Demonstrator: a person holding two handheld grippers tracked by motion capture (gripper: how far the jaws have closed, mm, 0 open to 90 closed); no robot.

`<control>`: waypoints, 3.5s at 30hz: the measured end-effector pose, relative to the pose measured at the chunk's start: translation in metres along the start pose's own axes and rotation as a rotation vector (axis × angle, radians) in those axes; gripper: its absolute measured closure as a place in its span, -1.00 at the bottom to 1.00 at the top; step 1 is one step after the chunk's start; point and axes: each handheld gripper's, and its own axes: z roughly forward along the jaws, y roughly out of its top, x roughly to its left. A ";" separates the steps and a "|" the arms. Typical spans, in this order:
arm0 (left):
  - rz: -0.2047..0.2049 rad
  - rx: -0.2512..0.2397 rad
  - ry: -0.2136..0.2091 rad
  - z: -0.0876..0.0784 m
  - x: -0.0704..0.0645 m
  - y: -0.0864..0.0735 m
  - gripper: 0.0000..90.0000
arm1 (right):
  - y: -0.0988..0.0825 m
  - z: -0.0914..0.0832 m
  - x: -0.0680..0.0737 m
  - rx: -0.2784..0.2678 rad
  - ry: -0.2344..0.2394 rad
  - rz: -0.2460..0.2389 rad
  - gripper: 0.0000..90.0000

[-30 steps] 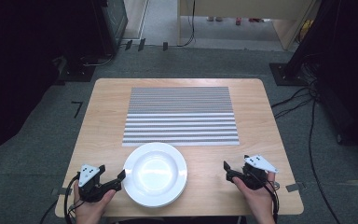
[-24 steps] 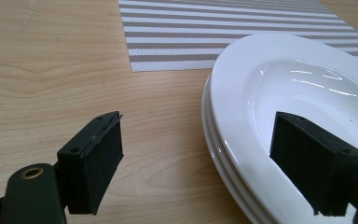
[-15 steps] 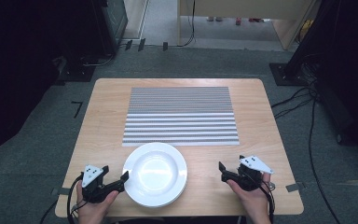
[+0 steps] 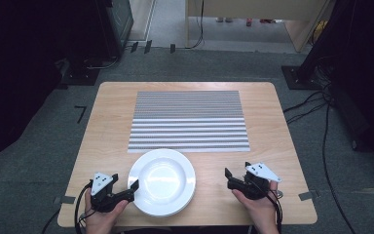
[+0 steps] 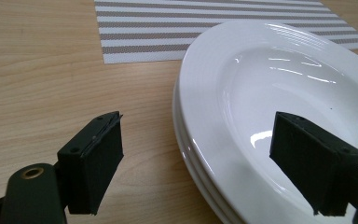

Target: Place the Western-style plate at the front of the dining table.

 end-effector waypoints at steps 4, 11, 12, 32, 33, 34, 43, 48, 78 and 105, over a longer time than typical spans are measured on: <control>0.004 0.009 -0.004 0.002 -0.002 -0.001 -0.62 | 0.001 0.002 0.005 0.000 -0.005 0.009 -0.45; 0.007 0.019 -0.010 0.005 -0.005 -0.002 -0.62 | 0.003 0.004 0.012 0.000 0.016 0.007 -0.40; 0.010 0.022 -0.011 0.005 -0.005 -0.002 -0.62 | 0.004 0.005 0.012 0.006 0.028 0.020 -0.39; 0.028 0.041 -0.010 0.010 -0.011 -0.004 -0.49 | 0.042 0.024 0.063 -0.025 0.111 -0.013 -0.17; 0.029 0.045 -0.012 0.010 -0.011 -0.004 -0.48 | 0.041 0.025 0.066 -0.030 0.133 -0.013 -0.11; 0.028 0.046 -0.014 0.011 -0.011 -0.004 -0.47 | 0.039 0.026 0.069 -0.034 0.155 -0.013 -0.04; 0.046 0.052 -0.024 0.013 -0.014 -0.007 -0.23 | 0.025 0.029 0.083 -0.012 0.262 -0.021 0.41; 0.043 0.051 -0.017 0.012 -0.012 -0.007 -0.11 | 0.018 0.034 0.082 0.020 0.289 0.036 0.48; 0.033 0.042 -0.005 0.013 -0.011 -0.008 0.03 | 0.003 0.049 0.070 0.097 0.446 0.392 0.71; -0.011 0.042 -0.023 0.013 -0.007 -0.008 0.06 | 0.000 0.051 0.081 0.070 0.443 0.386 0.70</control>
